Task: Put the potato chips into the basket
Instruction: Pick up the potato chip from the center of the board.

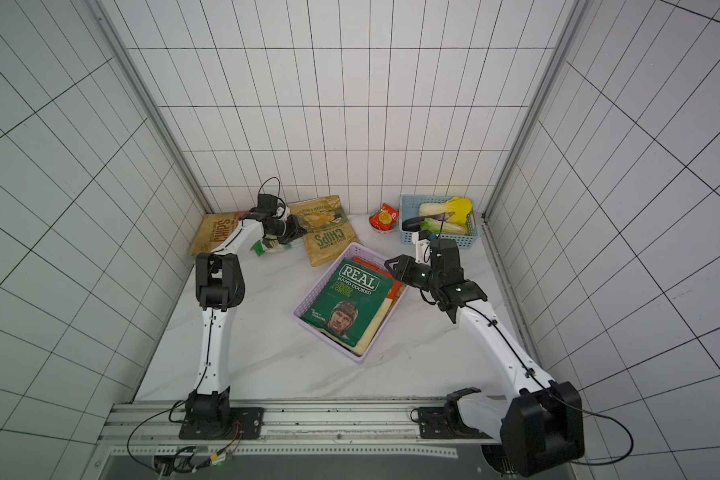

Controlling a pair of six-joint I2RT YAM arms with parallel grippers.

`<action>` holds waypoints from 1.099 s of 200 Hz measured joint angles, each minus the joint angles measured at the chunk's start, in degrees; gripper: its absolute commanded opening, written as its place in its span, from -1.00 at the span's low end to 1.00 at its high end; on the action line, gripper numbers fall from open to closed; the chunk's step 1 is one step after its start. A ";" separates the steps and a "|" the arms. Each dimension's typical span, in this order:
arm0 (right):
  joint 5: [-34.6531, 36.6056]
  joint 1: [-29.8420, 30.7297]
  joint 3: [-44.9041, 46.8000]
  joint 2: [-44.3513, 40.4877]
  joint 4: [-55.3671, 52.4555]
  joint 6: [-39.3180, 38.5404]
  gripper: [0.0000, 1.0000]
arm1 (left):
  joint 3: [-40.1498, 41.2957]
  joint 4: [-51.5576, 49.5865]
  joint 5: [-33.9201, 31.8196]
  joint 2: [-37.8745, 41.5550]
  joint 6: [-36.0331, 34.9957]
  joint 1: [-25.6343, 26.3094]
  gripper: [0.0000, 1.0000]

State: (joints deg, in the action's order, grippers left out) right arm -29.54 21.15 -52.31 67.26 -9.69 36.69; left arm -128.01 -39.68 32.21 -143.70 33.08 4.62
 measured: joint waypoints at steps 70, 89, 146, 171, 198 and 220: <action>-0.02 1.42 0.81 -0.76 0.00 0.13 -0.24 | 2.25 -0.44 2.16 8.24 -3.76 -0.92 -1.00; -0.11 1.88 0.81 -0.76 0.02 0.13 -0.24 | 3.54 -0.63 2.67 12.07 -5.25 -0.85 -1.00; -0.20 2.14 0.79 -0.74 0.02 0.11 -0.25 | 4.17 -3.32 4.68 21.64 -12.24 -0.81 -1.00; -0.17 2.14 0.79 -0.74 -0.02 0.00 -0.25 | 4.11 -6.49 5.40 24.63 -16.61 -0.81 -1.00; 0.44 2.12 0.79 -1.01 -0.87 -0.81 -0.25 | 2.10 -12.70 5.97 26.97 -21.99 -0.28 -1.00; 1.46 1.86 0.79 -2.40 -2.23 -1.77 -0.25 | 0.90 -17.73 7.17 28.79 -26.45 0.24 -1.00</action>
State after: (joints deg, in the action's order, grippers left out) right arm -28.08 23.00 -51.53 64.86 -11.92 34.92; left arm -127.11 -57.41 39.38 -114.91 6.63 4.86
